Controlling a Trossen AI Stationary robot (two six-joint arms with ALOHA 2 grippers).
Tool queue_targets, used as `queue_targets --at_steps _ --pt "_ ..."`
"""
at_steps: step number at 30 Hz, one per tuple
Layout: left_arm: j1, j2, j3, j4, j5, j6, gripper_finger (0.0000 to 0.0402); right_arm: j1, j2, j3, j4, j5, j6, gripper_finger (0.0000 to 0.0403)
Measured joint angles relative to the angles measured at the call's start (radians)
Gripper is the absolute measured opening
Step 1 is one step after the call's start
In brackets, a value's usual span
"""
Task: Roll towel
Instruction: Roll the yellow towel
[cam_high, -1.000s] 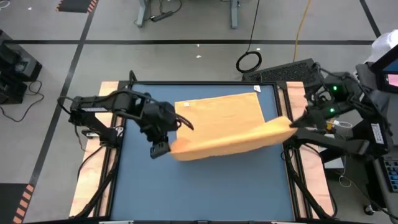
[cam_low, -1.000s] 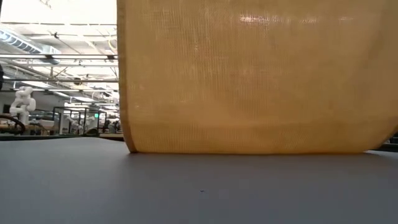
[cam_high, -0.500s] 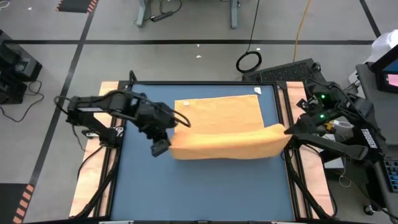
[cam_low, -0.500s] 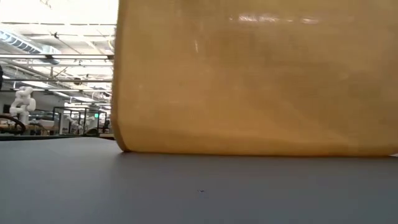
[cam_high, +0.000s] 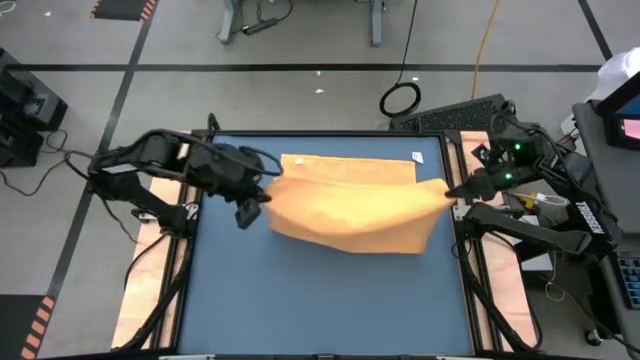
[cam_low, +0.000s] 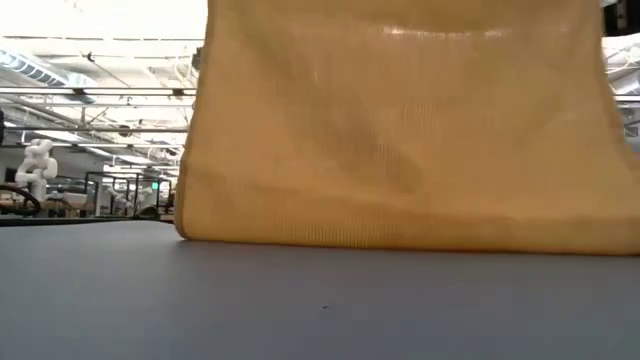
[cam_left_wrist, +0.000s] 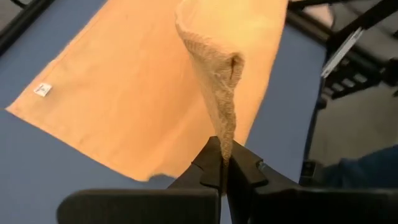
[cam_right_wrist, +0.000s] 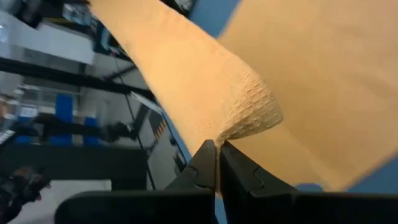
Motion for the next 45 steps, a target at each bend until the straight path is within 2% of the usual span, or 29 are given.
queue_targets --at_steps 6,11,14,16,20,24,26,30,32,35,40,45 --pt "-0.042 0.045 -0.001 -0.032 0.149 -0.018 0.0008 0.0 -0.015 0.0 -0.163 -0.014 -0.067 0.0" --pt "-0.082 0.052 -0.002 0.096 0.327 -0.17 0.0008 0.0 -0.036 0.002 -0.173 -0.152 0.012 0.0" --pt "-0.106 0.044 -0.001 0.196 0.363 -0.26 0.0008 0.0 -0.047 0.009 -0.16 -0.178 0.032 0.0" --pt "-0.123 0.044 -0.001 0.21 0.362 -0.265 0.0008 0.0 -0.047 0.009 -0.122 -0.158 0.018 0.0" --pt "-0.146 0.065 0.0 0.17 0.252 -0.166 0.0008 0.0 -0.048 -0.026 0.004 -0.137 -0.048 0.0" --pt "-0.145 0.112 -0.013 0.096 0.058 -0.099 0.0008 0.0 -0.047 -0.107 0.037 -0.126 -0.138 0.0" --pt "-0.133 0.12 -0.055 0.115 0.048 -0.082 0.0008 0.0 -0.049 -0.167 0.036 -0.129 -0.176 0.0" --pt "-0.12 0.125 -0.2 0.237 0.114 -0.085 0.0008 0.0 -0.055 -0.28 0.036 -0.116 -0.244 0.0" --pt "-0.119 0.125 -0.276 0.305 0.111 -0.084 0.0008 0.0 -0.063 -0.33 0.036 -0.055 -0.257 0.0" --pt "-0.097 0.115 -0.373 0.318 0.075 -0.084 0.0008 0.0 -0.08 -0.392 0.035 0.061 -0.266 0.0" --pt "-0.025 0.118 -0.494 0.323 -0.047 -0.042 0.0008 0.0 -0.086 -0.432 0.061 0.279 -0.273 0.0" --pt "0.053 0.117 -0.522 0.323 -0.123 0.038 0.0008 0.0 -0.085 -0.433 0.22 0.368 -0.193 0.0"
